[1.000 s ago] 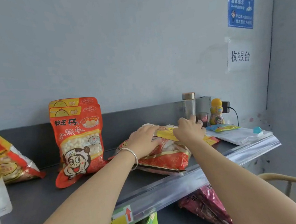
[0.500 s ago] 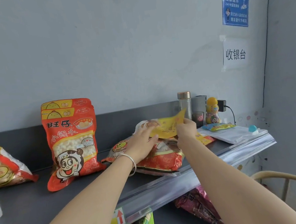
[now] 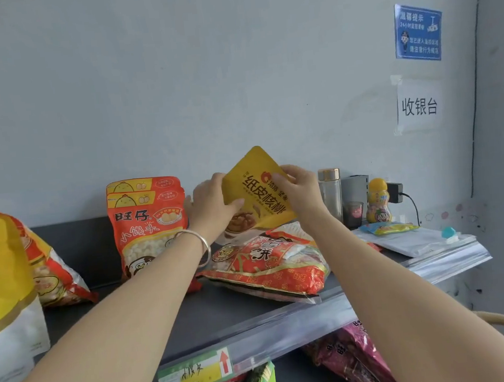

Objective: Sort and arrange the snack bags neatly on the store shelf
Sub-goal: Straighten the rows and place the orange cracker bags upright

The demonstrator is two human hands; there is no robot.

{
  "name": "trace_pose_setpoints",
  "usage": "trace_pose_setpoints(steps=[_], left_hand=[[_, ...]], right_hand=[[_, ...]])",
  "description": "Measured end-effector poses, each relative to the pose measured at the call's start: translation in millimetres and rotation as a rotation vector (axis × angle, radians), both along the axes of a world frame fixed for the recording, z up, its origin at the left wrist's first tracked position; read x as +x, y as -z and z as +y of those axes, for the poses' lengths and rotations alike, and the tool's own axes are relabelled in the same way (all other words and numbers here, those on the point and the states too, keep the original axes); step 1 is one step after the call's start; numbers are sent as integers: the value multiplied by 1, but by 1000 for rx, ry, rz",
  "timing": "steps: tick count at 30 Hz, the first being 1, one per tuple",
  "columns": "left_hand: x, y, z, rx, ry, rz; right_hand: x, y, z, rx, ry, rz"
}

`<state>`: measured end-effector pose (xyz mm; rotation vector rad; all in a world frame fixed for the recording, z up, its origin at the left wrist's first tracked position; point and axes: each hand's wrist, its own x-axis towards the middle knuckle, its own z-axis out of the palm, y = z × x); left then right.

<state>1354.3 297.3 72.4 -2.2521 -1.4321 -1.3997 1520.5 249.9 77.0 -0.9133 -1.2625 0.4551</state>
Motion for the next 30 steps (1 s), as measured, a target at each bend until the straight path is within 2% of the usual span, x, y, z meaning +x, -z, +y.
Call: trace_pose_setpoints(steps=[2,6,9,12,14,17,25,30], left_hand=[[-9,-1,-7,-19,123,-166],[-29,-2,-16,122,45,-484],[-44,1,-25,119,68,-738],[-62,9,-33,63,123,-810],[-75,15,-39,18,108,-813],[-91,19,-49,-20,99,-762],[-138,30,-85,282,-50,-329],[-192,43,-116,376,-161,-171]], right_hand=[[-9,-5,0,31,44,-33],[-28,-4,4,112,122,10],[-49,9,10,-52,-50,69],[-77,31,13,-212,-238,7],[-96,41,15,-232,-293,82],[-121,46,18,-232,-261,182],[-191,48,7,-153,-47,291],[-235,61,-15,-160,-69,365]])
